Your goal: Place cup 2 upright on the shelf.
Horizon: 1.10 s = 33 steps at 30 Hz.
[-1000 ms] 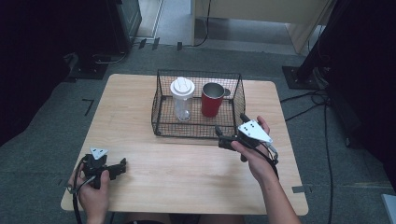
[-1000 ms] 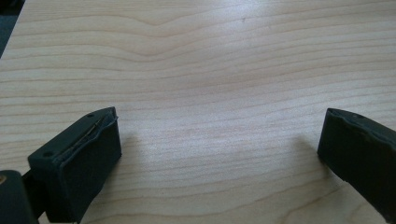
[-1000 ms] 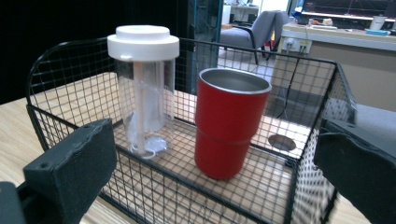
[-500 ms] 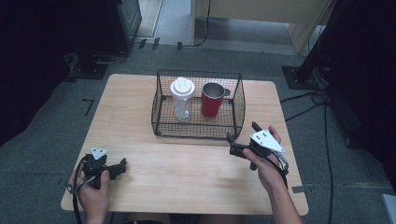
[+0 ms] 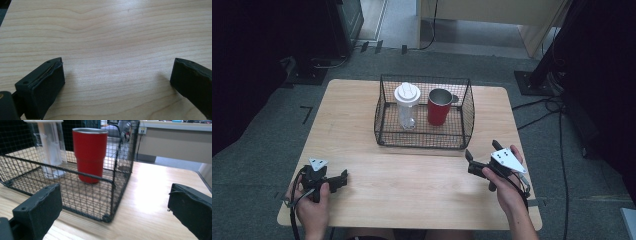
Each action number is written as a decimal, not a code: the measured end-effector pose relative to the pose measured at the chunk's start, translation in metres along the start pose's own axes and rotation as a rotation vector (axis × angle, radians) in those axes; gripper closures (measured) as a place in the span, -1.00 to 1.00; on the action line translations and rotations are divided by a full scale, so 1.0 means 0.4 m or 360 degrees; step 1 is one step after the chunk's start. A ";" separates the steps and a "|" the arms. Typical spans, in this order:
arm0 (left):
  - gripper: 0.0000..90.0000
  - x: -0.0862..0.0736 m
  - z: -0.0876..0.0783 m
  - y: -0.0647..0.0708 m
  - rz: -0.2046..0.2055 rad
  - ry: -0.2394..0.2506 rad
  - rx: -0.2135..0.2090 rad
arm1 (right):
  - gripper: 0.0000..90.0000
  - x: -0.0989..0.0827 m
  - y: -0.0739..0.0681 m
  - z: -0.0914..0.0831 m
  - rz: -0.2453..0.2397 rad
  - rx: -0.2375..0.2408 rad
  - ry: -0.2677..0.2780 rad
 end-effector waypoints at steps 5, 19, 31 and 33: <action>-1.00 0.000 0.000 0.000 0.0000 0.0000 0.0000 | -1.00 -0.029 0.027 -0.015 0.0009 -0.0038 -0.0025; -1.00 0.000 0.000 0.000 0.0003 -0.0003 0.0001 | -1.00 -0.107 0.095 -0.062 0.0047 -0.0134 -0.0095; -1.00 0.000 0.000 0.000 0.0003 -0.0002 0.0001 | -1.00 -0.154 0.142 -0.099 0.0047 -0.0205 -0.0155; -1.00 0.000 0.000 0.000 0.0004 -0.0003 0.0000 | -1.00 -0.164 0.151 -0.106 0.0059 -0.0221 -0.0167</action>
Point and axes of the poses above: each handheld gripper's, and its own axes: z roughly forward along the jaws, x roughly out of its top, y roughly to its right, the point moved 7 cm from there along z, roughly forward along the jaws, and after that the axes turned 3 degrees about -y, right-handed, at the moved point
